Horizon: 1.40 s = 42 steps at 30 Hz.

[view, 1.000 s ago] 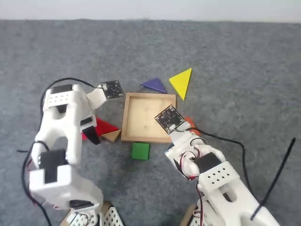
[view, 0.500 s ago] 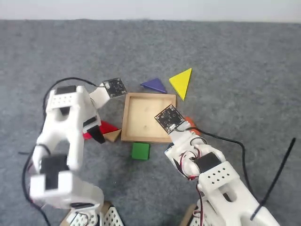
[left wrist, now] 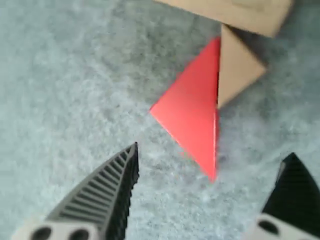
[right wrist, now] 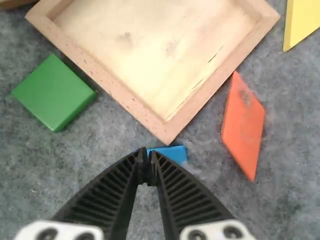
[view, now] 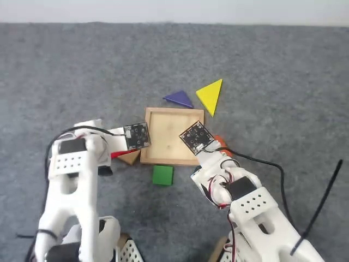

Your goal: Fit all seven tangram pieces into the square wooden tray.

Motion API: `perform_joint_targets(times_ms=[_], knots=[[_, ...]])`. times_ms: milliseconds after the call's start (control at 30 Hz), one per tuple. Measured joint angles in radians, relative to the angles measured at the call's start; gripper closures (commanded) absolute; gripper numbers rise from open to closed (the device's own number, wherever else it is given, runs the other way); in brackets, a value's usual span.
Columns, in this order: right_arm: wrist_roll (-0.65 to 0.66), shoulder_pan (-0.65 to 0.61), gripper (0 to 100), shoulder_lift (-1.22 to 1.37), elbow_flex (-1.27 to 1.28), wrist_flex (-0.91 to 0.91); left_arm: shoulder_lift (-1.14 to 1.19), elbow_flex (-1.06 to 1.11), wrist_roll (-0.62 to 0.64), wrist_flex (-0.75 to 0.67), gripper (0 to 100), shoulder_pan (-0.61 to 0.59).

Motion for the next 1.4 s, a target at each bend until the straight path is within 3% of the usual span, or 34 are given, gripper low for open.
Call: perform_joint_targets(times_ms=[233, 367, 567, 700, 800, 1133, 1267, 1400], knots=[[0.000, 0.000, 99.2, 0.000, 0.000, 0.000, 0.321, -0.222, -0.029, 0.051, 59, -0.006], [0.000, 0.000, 99.2, 0.000, 0.000, 0.000, 0.473, -0.330, 0.032, 0.080, 59, -0.006], [0.000, 0.000, 99.2, 0.000, 0.000, 0.000, 0.545, -0.368, 0.081, 0.064, 59, -0.006], [0.000, 0.000, 99.2, 0.000, 0.000, 0.000, 0.615, -0.388, 0.193, 0.005, 59, -0.008], [0.000, 0.000, 99.2, 0.000, 0.000, 0.000, 0.667, -0.471, 0.241, 0.037, 59, -0.008], [0.000, 0.000, 99.2, 0.000, 0.000, 0.000, 0.793, -0.652, 0.219, 0.193, 59, -0.008], [0.000, 0.008, 99.2, 0.000, 0.000, 0.000, 0.809, -0.654, 0.196, 0.190, 59, -0.031], [0.000, 0.031, 99.2, 0.000, 0.000, 0.000, 0.832, -0.614, 0.196, 0.100, 59, -0.046]])
